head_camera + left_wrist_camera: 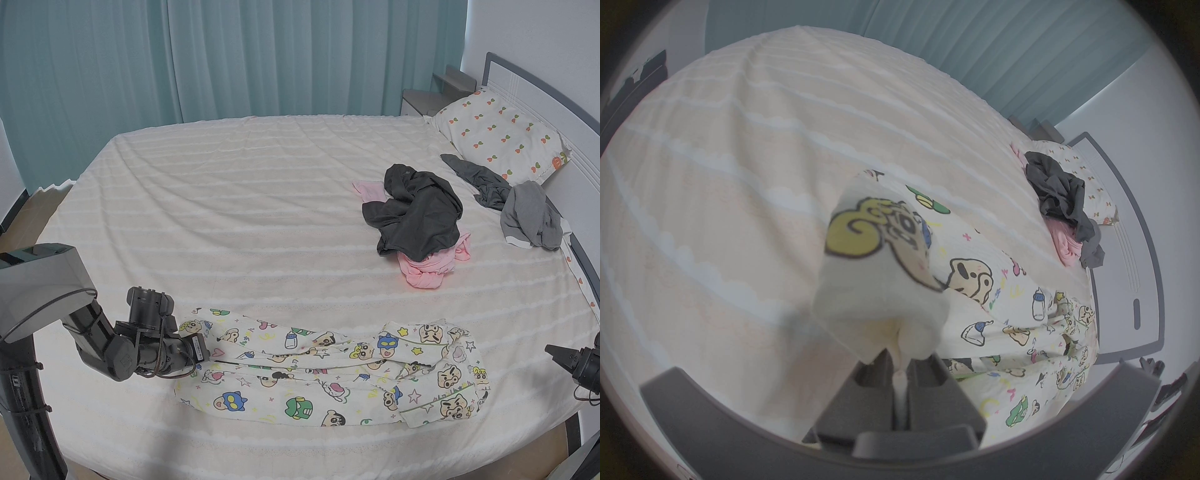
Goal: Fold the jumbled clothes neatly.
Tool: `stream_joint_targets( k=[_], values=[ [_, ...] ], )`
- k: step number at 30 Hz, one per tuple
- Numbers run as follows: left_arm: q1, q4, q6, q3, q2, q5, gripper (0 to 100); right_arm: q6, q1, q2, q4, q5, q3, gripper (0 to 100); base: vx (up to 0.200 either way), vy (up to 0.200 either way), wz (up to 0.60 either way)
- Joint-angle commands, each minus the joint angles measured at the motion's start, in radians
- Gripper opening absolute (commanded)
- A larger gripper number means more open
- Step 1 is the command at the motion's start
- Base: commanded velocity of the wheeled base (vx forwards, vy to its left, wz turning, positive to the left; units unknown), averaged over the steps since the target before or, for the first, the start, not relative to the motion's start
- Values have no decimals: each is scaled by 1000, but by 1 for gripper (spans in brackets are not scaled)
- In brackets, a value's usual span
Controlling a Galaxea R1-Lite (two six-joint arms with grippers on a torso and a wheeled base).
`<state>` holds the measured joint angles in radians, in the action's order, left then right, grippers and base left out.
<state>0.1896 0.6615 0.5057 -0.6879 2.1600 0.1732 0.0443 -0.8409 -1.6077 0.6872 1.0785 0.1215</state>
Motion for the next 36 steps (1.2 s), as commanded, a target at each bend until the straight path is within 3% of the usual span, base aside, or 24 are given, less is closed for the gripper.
stream_joint_targets(
  k=[1,11,19,28,32,36],
  values=[
    [-27,-25,-6,8,-54,-3,0,22,-4,-28,0,1,-6,100,0,0,0],
    [-131,-69,-13,21,-115,12,0,29,-17,-28,0,23,-10,100,0,0,0],
    [-320,-164,-87,28,-223,104,0,29,-17,-29,0,26,-10,100,0,0,0],
    [-535,-223,-168,-22,-255,120,0,29,-20,-29,0,29,-8,100,0,0,0],
    [-561,-312,-168,-75,-304,120,0,29,-23,-29,0,29,-6,100,0,0,0],
    [-504,-402,-161,-88,-378,114,0,29,-23,-29,0,29,-6,100,0,0,0]
  ],
)
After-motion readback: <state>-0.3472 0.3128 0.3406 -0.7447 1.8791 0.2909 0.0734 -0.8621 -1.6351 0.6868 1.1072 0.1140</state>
